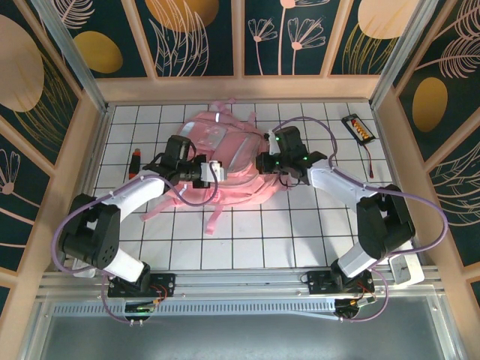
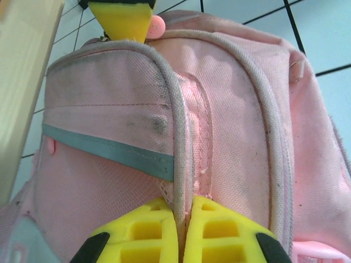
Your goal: Pack the student bag
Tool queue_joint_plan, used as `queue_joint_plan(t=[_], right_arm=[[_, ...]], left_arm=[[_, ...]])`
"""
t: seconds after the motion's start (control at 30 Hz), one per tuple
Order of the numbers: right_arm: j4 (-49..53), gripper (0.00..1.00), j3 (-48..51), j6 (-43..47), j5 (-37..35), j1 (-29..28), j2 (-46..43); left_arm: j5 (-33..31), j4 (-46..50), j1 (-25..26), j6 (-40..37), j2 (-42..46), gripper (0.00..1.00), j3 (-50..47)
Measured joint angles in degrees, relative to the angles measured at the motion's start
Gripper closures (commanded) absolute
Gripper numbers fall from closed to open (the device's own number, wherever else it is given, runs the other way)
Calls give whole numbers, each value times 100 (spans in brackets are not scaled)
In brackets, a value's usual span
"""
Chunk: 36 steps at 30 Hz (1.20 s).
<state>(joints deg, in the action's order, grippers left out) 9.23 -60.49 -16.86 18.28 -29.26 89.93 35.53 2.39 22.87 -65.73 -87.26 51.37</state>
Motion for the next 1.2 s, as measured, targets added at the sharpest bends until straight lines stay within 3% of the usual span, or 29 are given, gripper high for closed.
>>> queue_joint_plan(t=[0.03, 0.07, 0.13, 0.33, 0.5, 0.6, 0.73, 0.83, 0.9, 1.2], right_arm=[[-72, 100, 50, 55, 254, 52, 0], [-138, 100, 98, 105, 426, 81, -4], [-286, 100, 232, 153, 627, 153, -46], [-588, 100, 520, 111, 890, -31, -345], [-673, 100, 522, 107, 1040, -442, -363], [-688, 100, 522, 92, 1176, -538, -352], [-684, 100, 522, 94, 1220, -562, -352], [-601, 100, 522, 116, 1217, -494, -352], [-579, 100, 522, 136, 1217, -402, -352], [-199, 100, 343, 505, 503, -142, -273]], left_arm=[[-57, -85, 0, -39, 79, 58, -103], [-116, -136, 0, -55, 138, 38, -188], [-168, -37, -70, -15, 304, 30, -393], [293, 149, 87, 658, 533, 27, -260], [516, -273, 621, 1609, 520, 29, -133], [393, -638, 730, 2081, 398, 38, -133], [15, -813, 756, 2411, 199, 66, -120], [-245, -654, 811, 2490, 127, 75, -28], [-435, -560, 824, 2527, 61, 100, 90], [-509, -343, 868, 1947, -105, 100, 326]])
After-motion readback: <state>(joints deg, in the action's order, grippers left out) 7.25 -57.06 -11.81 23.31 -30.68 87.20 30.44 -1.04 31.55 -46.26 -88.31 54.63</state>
